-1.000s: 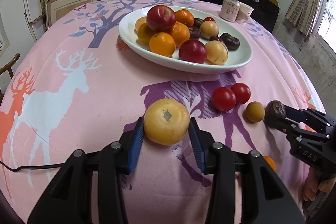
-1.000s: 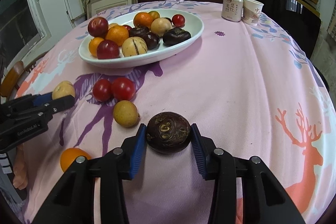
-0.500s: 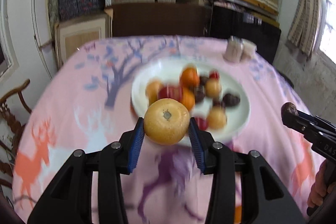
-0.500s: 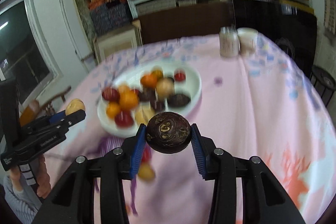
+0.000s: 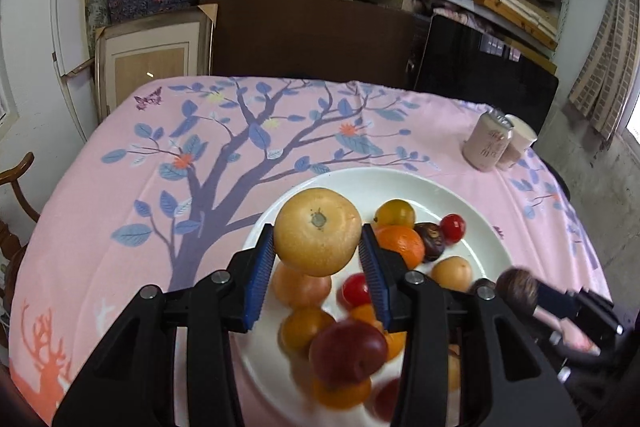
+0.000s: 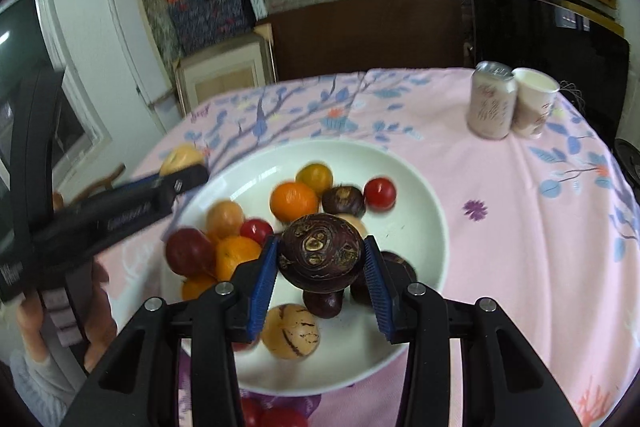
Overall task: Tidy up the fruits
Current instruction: 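Carry both fruits over the white plate and open both tools, then move both open tools back to the remaining fruit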
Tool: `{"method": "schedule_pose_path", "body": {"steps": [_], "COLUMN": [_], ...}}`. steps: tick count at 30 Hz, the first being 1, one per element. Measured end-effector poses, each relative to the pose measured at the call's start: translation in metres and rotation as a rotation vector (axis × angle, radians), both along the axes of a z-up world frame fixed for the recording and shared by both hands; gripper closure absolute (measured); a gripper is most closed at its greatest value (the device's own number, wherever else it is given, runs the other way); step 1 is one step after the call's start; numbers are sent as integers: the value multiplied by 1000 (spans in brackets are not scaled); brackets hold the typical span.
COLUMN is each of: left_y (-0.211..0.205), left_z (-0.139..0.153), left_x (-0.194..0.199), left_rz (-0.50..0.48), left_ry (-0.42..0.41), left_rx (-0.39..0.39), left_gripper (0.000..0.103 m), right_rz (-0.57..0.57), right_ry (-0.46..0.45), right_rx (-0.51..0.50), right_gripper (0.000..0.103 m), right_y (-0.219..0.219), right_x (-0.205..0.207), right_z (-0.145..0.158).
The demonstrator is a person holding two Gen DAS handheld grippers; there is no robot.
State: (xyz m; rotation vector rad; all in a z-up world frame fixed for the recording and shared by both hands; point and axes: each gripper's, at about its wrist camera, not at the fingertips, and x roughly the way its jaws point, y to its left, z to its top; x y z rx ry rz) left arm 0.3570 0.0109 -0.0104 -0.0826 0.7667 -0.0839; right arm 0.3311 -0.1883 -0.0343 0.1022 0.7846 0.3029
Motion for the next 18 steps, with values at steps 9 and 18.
{"method": "schedule_pose_path", "body": {"steps": [9, 18], "left_y": [6, 15], "left_z": [-14, 36], "left_x": [14, -28], "left_rz": [-29, 17], "left_ry": [20, -64], "left_rx": [-72, -99], "left_gripper": [38, 28], "right_rz": [-20, -83], "right_ry": [-43, -115], "right_rx": [1, 65], "right_gripper": [29, 18], "right_y": [2, -24], "right_x": [-2, -29], "right_z": [-9, 20]}}
